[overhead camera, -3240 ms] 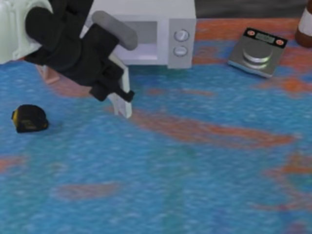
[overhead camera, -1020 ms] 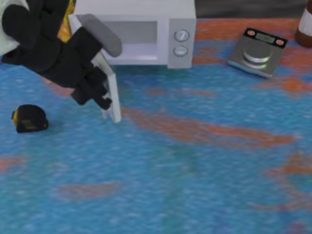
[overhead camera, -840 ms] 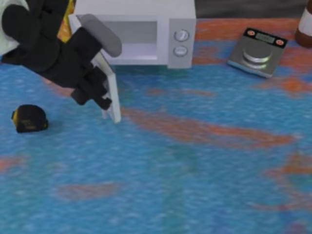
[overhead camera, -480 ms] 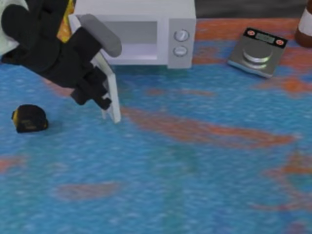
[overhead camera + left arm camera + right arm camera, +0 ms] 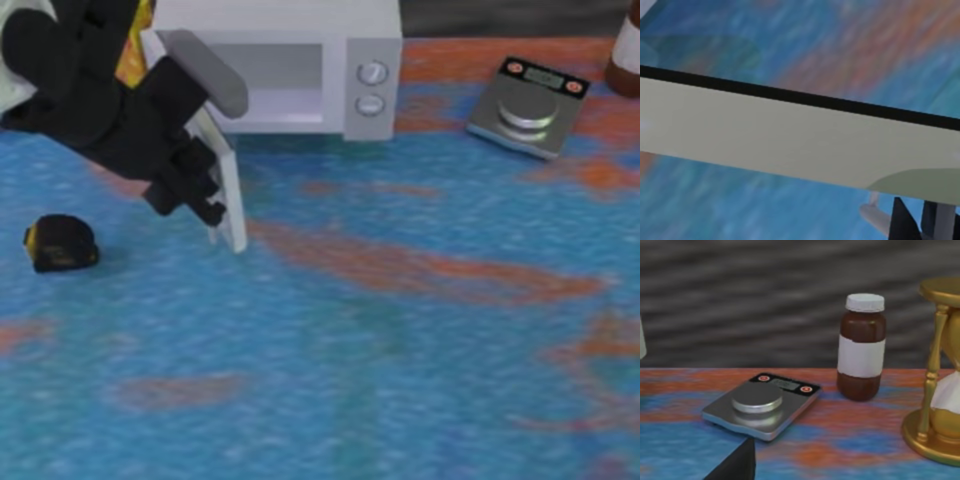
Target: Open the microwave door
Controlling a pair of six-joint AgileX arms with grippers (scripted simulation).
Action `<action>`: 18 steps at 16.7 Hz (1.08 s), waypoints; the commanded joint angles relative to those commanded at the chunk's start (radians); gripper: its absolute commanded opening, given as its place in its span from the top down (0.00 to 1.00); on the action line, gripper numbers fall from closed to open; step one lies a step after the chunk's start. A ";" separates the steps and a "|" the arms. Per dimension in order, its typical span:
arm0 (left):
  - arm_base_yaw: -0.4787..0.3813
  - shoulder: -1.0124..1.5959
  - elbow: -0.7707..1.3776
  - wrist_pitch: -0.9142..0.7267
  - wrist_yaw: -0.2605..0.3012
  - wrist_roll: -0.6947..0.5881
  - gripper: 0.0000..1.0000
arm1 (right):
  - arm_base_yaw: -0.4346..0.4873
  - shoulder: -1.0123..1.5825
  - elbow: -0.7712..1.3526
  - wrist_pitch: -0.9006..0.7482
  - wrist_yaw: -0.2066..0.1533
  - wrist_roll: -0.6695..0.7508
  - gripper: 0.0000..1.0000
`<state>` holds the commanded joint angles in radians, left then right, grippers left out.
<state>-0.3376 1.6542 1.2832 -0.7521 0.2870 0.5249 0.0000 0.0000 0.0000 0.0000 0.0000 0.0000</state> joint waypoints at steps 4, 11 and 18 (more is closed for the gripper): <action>0.042 -0.002 0.000 -0.036 0.040 0.098 1.00 | 0.000 0.000 0.000 0.000 0.000 0.000 0.00; 0.086 -0.008 0.004 -0.071 0.084 0.201 1.00 | 0.000 0.000 0.000 0.000 0.000 0.000 0.00; 0.086 -0.008 0.004 -0.071 0.084 0.201 1.00 | 0.000 0.000 0.000 0.000 0.000 0.000 0.00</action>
<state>-0.2519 1.6463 1.2871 -0.8232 0.3707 0.7263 0.0000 0.0000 0.0000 0.0000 0.0000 0.0000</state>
